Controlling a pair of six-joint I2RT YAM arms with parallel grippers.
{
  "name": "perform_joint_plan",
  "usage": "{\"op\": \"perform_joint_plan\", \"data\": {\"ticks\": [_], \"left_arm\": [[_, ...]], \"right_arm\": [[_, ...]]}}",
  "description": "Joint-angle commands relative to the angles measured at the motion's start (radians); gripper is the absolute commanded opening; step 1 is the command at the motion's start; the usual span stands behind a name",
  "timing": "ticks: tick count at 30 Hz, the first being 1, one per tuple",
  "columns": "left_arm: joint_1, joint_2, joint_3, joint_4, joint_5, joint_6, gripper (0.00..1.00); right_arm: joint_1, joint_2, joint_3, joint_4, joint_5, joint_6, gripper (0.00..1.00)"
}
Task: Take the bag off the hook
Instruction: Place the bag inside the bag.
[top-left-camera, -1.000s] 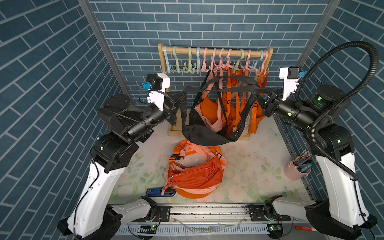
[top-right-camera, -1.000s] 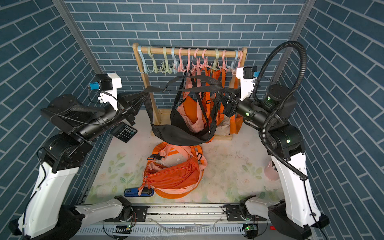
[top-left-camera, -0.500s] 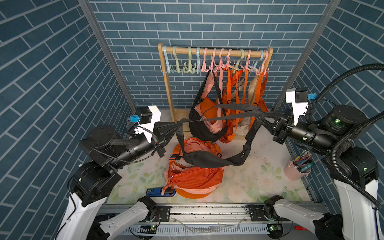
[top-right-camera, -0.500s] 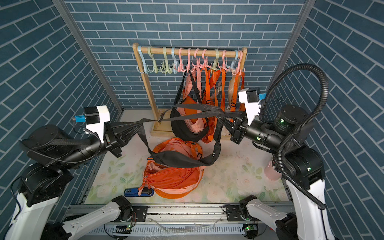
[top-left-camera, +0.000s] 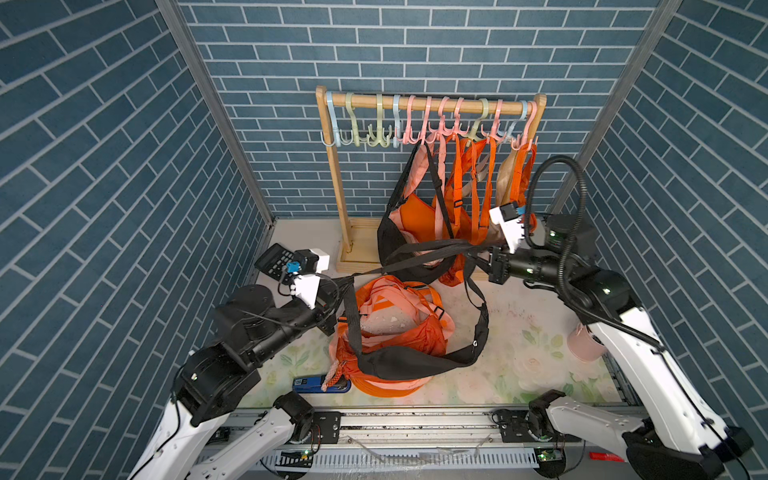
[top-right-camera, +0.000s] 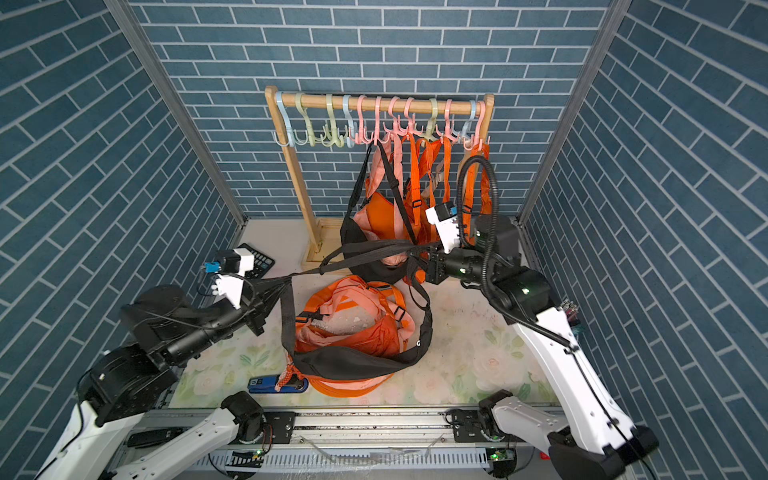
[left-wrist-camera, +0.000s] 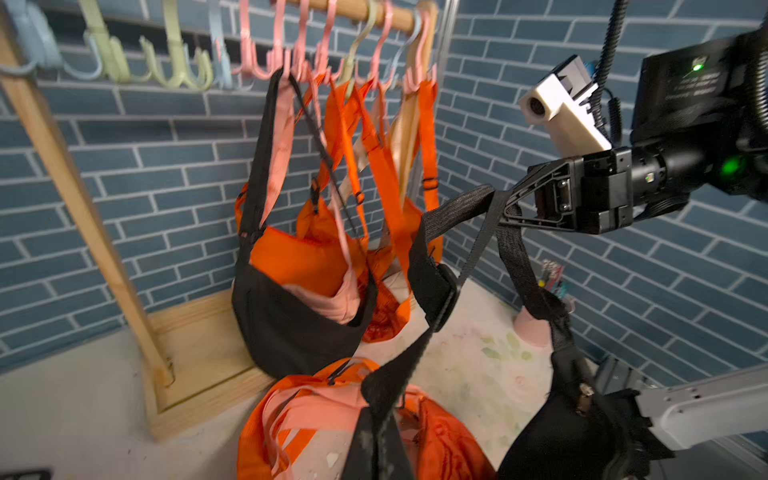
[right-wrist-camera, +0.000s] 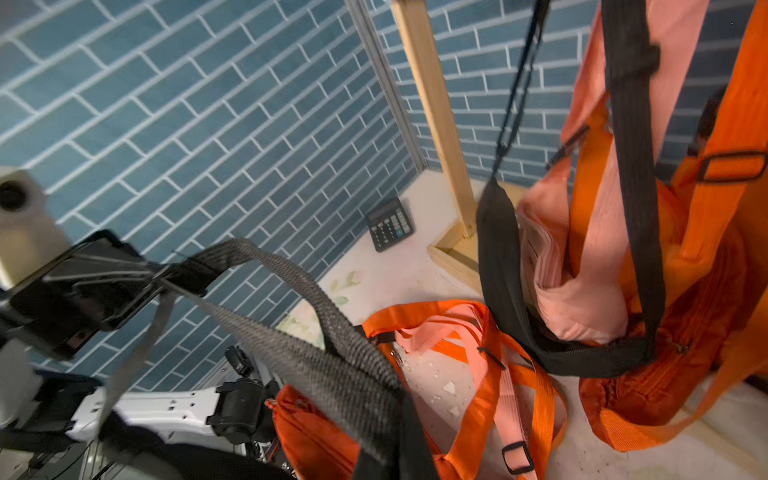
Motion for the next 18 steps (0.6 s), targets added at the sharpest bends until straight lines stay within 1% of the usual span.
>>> {"op": "perform_joint_plan", "data": {"ticks": [1, 5, 7, 12, 16, 18], "left_arm": [[0.021, -0.013, -0.041, 0.021, -0.286, -0.035, 0.00], [0.032, 0.024, -0.087, 0.048, -0.384, -0.028, 0.00], [0.053, 0.042, -0.104, 0.059, -0.411, -0.024, 0.00], [0.145, 0.074, -0.160, 0.086, -0.360, -0.050, 0.00], [0.204, 0.045, -0.269, 0.149, -0.382, -0.088, 0.00], [0.227, 0.046, -0.322, 0.179, -0.366, -0.104, 0.00]], "right_arm": [[-0.038, 0.057, -0.043, 0.152, 0.186, 0.073, 0.00], [-0.038, 0.142, -0.059, 0.234, 0.163, 0.096, 0.00], [-0.038, 0.174, -0.059, 0.259, 0.161, 0.099, 0.00], [-0.037, 0.222, -0.095, 0.330, 0.136, 0.126, 0.00], [-0.031, 0.243, -0.139, 0.360, 0.143, 0.122, 0.00], [-0.029, 0.245, -0.171, 0.390, 0.139, 0.126, 0.00]]}}
